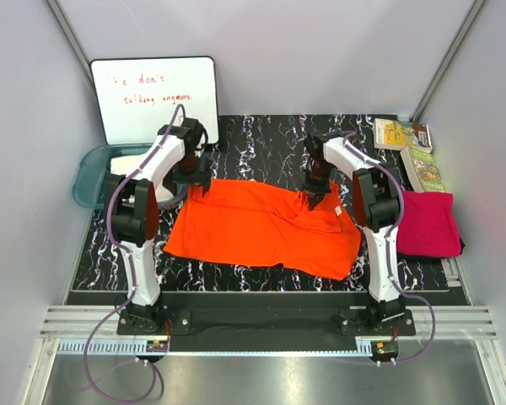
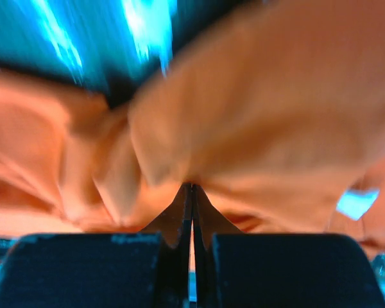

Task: Fold and stack the t-shirts
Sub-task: Fold the flattened tshirt in 1/3 of the way

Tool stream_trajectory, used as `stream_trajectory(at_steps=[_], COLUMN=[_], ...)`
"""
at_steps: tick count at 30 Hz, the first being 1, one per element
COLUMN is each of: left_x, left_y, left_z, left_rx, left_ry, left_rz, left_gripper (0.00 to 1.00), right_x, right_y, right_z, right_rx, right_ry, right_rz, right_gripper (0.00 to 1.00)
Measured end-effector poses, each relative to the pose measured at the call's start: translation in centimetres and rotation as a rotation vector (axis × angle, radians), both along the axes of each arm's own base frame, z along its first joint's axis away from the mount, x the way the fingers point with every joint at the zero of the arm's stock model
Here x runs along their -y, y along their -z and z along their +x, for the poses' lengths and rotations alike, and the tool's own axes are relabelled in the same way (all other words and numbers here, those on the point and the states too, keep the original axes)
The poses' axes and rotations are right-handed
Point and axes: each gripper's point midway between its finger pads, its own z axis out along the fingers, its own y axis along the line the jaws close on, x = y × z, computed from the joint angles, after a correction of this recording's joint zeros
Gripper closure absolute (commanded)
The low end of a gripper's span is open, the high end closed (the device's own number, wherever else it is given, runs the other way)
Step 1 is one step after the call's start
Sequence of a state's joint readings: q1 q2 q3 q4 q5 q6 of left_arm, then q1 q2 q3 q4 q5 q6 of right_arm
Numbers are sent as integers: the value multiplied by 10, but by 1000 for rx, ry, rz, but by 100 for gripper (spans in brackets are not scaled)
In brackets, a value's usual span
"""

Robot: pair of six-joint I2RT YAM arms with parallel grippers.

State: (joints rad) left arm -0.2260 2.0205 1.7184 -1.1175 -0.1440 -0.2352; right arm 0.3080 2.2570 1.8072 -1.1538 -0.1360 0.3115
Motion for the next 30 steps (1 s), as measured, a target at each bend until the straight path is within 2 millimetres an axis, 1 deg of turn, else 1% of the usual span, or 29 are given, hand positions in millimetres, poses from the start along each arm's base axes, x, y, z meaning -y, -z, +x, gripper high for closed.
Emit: stream_trajectory(at_steps=[2,6,9,13,17,21,24,27,30], left_x=[0,0,0,1,3,11,23,39,58], left_y=[0,0,0,-1,-1,-4,-12,-23,-36], left_z=[1,1,1,2,1,3,8,16,24], left_rx=[3,6,6,7,6,15,40,77,124], left_ry=[0,0,1,1,6,21,50,84,122], left_rz=[-1,-2,-2,-3,-7,-24,-46,-82,-114], left_gripper=[1,1,1,1,1,1,1,1,1], right_x=[-1,-5,-7,-4,5,22,43,69,83], right_y=[5,7,8,9,9,10,9,8,8], right_z=[12,37,51,57,62,71,84,101,117], right_rx=[20,68,95,103,117,123,131,156,183], right_ry=[0,-1,-1,-2,3,35,85,139,162], right_rz=[-10,-13,-19,-47,-93,-124,-131,-145,-143], right_gripper=[100,100,100,100,100,100,100,100,100])
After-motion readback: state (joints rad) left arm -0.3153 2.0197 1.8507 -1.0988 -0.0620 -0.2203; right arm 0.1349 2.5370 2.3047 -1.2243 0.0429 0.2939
